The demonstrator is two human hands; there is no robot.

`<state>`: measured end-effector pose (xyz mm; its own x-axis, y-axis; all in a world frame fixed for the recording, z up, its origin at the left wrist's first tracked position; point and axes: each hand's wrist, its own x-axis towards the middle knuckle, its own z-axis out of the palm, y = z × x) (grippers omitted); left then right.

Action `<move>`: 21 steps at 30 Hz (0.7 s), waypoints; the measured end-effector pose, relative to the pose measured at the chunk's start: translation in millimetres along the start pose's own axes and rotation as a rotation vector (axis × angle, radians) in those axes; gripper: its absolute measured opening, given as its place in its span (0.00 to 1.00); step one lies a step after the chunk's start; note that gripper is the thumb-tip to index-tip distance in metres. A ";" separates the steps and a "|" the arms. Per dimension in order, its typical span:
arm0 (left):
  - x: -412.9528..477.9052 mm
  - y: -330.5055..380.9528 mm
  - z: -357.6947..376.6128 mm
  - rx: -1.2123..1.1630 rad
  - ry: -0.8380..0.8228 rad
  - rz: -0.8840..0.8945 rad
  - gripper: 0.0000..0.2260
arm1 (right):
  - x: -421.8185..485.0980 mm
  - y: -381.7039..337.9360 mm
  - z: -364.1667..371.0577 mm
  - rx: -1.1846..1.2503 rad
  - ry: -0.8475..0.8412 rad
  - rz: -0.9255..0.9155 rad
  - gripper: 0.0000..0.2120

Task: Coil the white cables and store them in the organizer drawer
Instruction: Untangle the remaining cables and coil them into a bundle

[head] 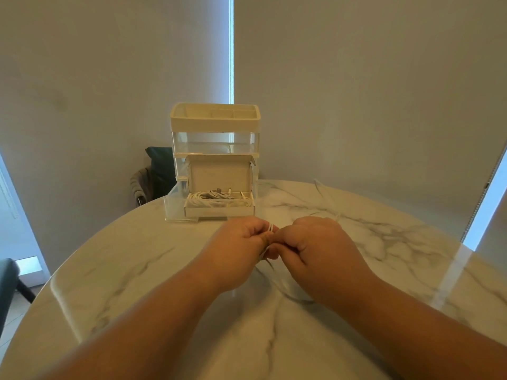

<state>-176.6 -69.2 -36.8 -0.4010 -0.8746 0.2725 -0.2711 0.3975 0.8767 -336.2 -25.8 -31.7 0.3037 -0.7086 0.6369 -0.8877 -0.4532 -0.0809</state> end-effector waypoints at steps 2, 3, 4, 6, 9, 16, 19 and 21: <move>0.3 0.5 -2.2 0.037 -0.025 0.001 0.09 | 1.0 0.8 -1.1 -0.006 0.020 -0.016 0.13; 0.6 1.3 -3.3 0.039 -0.035 -0.004 0.09 | 1.6 1.4 -2.0 -0.003 0.025 -0.017 0.12; 1.2 2.0 -4.8 0.023 -0.047 -0.013 0.09 | 2.2 1.9 -3.0 -0.004 0.030 -0.018 0.12; 1.3 5.1 -7.1 -0.016 -0.084 -0.044 0.10 | 3.1 4.0 -4.1 -0.014 0.035 -0.020 0.12; -1.4 8.6 -8.1 -0.060 -0.171 -0.074 0.11 | 3.1 8.6 -5.7 0.008 0.074 0.018 0.09; -5.5 14.8 -10.3 -0.098 -0.302 -0.137 0.11 | 3.8 15.8 -12.2 -0.011 0.029 -0.052 0.14; -8.7 15.7 -13.2 0.009 -0.342 -0.100 0.09 | 3.8 17.9 -11.0 0.010 0.010 -0.075 0.15; -9.9 16.7 -12.9 0.073 -0.359 -0.076 0.07 | 5.2 19.4 -11.7 0.013 0.007 -0.100 0.16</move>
<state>-165.8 -57.5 -19.7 -0.6552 -0.7544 0.0405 -0.3683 0.3658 0.8547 -355.9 -32.0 -21.0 0.3877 -0.6557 0.6479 -0.8488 -0.5280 -0.0265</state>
